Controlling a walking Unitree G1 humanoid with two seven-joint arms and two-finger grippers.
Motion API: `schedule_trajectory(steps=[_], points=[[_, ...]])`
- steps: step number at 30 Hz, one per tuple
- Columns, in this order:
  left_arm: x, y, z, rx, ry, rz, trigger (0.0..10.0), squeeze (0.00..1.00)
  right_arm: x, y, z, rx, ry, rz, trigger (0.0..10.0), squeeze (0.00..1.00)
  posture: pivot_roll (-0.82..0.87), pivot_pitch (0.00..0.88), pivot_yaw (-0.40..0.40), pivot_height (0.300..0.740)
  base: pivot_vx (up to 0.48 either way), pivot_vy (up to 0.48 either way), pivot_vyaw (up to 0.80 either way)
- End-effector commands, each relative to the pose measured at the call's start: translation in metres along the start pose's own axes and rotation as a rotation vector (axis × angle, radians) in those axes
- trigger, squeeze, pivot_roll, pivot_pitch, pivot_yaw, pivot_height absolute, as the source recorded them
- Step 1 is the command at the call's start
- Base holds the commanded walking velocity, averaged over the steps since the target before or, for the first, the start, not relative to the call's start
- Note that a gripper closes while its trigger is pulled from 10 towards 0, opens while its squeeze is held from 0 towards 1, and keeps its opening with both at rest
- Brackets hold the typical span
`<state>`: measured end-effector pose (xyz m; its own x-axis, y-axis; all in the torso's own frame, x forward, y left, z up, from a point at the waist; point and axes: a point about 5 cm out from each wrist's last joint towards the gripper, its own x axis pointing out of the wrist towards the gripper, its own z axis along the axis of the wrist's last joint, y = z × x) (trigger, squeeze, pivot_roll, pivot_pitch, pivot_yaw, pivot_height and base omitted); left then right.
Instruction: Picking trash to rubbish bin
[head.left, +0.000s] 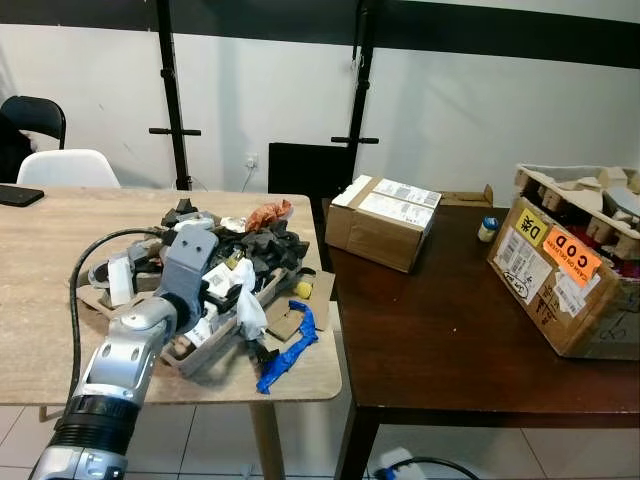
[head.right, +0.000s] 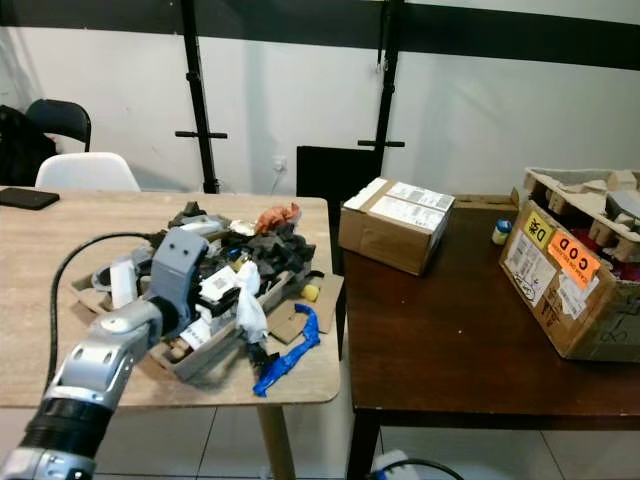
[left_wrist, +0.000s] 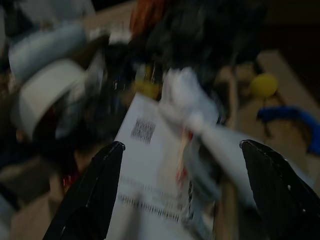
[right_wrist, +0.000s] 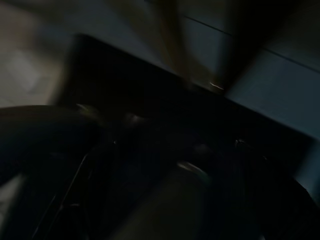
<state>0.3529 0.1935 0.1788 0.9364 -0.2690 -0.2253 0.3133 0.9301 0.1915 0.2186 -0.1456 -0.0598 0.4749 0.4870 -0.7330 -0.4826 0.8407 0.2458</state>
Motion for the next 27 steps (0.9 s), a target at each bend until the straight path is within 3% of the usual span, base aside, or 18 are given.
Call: schedule_trajectory(steps=[1,2,3,6,7,8,9,11,12,13,15,16,20,21,23,27], points=[[0.0,0.005,-0.008,0.002,0.064,0.02,10.0,0.0,0.002,0.01,0.016,-0.056,-0.05,0.158,10.0,0.0,0.11,0.0,-0.04,0.74,0.0,0.0,0.0],[0.0,0.006,-0.011,-0.001,0.08,0.025,10.0,0.0,0.002,0.015,0.023,-0.072,-0.069,0.26,10.0,0.0,0.11,0.0,-0.039,0.74,0.0,0.0,0.0],[0.0,0.006,-0.011,-0.001,0.08,0.025,10.0,0.0,0.002,0.015,0.023,-0.072,-0.069,0.26,10.0,0.0,0.11,0.0,-0.039,0.74,0.0,0.0,0.0],[0.002,0.011,-0.017,-0.006,0.111,0.068,10.0,0.0,-0.008,0.032,0.056,-0.074,-0.1,0.638,10.0,0.0,0.1,0.0,-0.036,0.74,0.0,0.0,0.0],[0.002,0.011,-0.017,-0.006,0.111,0.068,10.0,0.0,-0.008,0.032,0.056,-0.074,-0.1,0.638,10.0,0.0,0.1,0.0,-0.036,0.74,0.0,0.0,0.0],[0.003,0.012,-0.018,-0.015,0.104,0.079,10.0,0.0,-0.017,0.039,0.075,-0.095,-0.134,0.763,10.0,0.0,0.1,0.0,-0.037,0.74,0.0,0.0,0.0],[0.003,0.012,-0.018,-0.015,0.104,0.079,10.0,0.0,-0.017,0.039,0.075,-0.095,-0.134,0.763,10.0,0.0,0.1,0.0,-0.037,0.74,0.0,0.0,0.0],[0.005,0.014,-0.018,-0.022,0.098,0.097,10.0,0.0,-0.034,0.052,0.112,-0.124,-0.246,0.921,10.0,0.0,0.11,0.0,-0.037,0.74,0.0,0.0,0.0],[0.005,0.014,-0.018,-0.022,0.098,0.097,10.0,0.0,-0.034,0.052,0.112,-0.124,-0.246,0.921,10.0,0.0,0.11,0.0,-0.037,0.74,0.0,0.0,0.0],[0.005,0.014,-0.018,-0.019,0.101,0.106,10.0,0.0,-0.045,0.057,0.132,-0.136,-0.323,0.987,10.0,0.0,0.11,0.0,-0.037,0.74,0.0,0.0,0.0],[0.005,0.016,-0.02,-0.024,0.106,0.112,10.0,0.0,-0.058,0.06,0.157,-0.187,-0.406,1.014,10.0,0.0,0.11,0.0,-0.038,0.74,0.0,0.0,0.0],[0.005,0.016,-0.02,-0.024,0.106,0.112,10.0,0.0,-0.058,0.06,0.157,-0.187,-0.406,1.014,10.0,0.0,0.11,0.0,-0.038,0.74,0.0,0.0,0.0],[0.005,0.018,-0.028,-0.037,0.115,0.13,10.0,0.0,-0.097,0.062,0.214,-0.241,-0.657,1.061,10.0,0.0,0.11,0.0,-0.038,0.74,0.0,0.0,0.0],[0.005,0.017,-0.029,-0.036,0.12,0.129,10.0,0.0,-0.105,0.058,0.229,-0.249,-0.745,1.01,10.0,0.0,0.11,0.0,-0.04,0.74,0.0,0.0,0.0],[0.005,0.017,-0.03,-0.038,0.121,0.128,10.0,0.0,-0.11,0.054,0.243,-0.256,-0.814,0.924,10.0,0.0,0.1,0.0,-0.04,0.74,0.0,0.0,0.0],[0.006,0.016,-0.031,-0.043,0.123,0.124,10.0,0.0,-0.106,0.049,0.254,-0.308,-0.82,0.723,10.0,0.0,0.1,0.0,-0.037,0.74,0.0,0.0,0.0]])
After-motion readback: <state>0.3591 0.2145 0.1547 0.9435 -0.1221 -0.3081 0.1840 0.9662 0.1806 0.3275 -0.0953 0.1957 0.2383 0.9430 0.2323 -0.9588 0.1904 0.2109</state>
